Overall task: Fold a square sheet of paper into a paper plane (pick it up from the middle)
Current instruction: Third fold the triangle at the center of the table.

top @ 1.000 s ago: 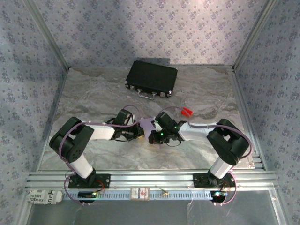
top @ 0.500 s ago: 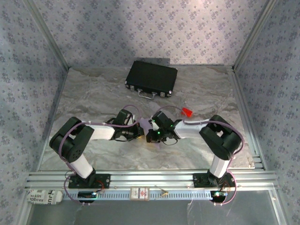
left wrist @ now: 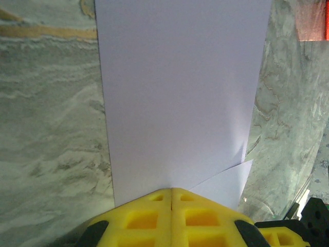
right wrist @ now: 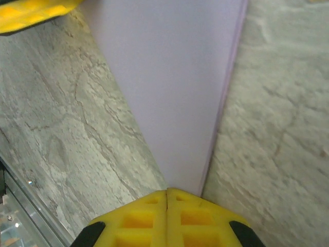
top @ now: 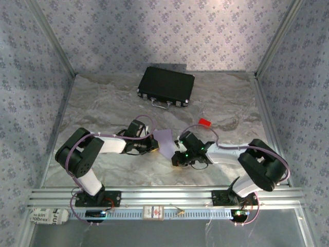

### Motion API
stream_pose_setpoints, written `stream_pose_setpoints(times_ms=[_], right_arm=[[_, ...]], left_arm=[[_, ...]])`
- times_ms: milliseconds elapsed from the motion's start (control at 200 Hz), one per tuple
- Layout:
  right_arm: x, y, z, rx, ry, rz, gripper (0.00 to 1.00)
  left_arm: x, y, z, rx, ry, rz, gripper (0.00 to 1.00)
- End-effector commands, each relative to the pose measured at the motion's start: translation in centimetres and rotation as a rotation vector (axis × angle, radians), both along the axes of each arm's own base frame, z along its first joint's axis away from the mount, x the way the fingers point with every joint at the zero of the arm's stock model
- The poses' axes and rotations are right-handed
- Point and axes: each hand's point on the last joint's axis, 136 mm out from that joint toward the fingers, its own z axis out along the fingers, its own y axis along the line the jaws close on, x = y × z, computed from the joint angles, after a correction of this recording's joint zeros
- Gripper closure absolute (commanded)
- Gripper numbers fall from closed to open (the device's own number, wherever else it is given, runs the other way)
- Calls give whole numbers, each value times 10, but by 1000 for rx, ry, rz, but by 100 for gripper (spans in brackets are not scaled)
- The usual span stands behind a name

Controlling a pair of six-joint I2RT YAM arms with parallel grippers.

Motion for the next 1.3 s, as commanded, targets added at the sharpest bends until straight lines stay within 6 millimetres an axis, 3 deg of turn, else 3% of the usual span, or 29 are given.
stream_pose_setpoints(times_ms=[0, 185, 295, 470, 620, 780, 1024, 1294], right_arm=[[-14, -29, -17, -103, 46, -24, 94], [4, -31, 3, -89, -27, -80, 94], [22, -32, 19, -81, -89, -145, 85], [49, -39, 36, -148, -181, -233, 71], [64, -38, 43, -144, -223, -293, 68], [71, -30, 48, -101, -248, -313, 66], [78, -19, 52, -46, -256, -324, 66], [81, -5, 44, 1, -219, -305, 67]], left_arm=[[-16, 22, -34, 120, 85, 21, 98], [-15, 20, -31, 106, 84, 31, 98], [-11, 16, -23, 79, 73, 50, 96], [-1, 9, 2, 44, 13, 83, 90], [5, 6, 25, 27, -44, 86, 80], [5, 15, 38, 67, -94, 66, 70], [8, 35, 36, 44, -71, 58, 64], [8, 40, 36, -5, -41, 38, 57]])
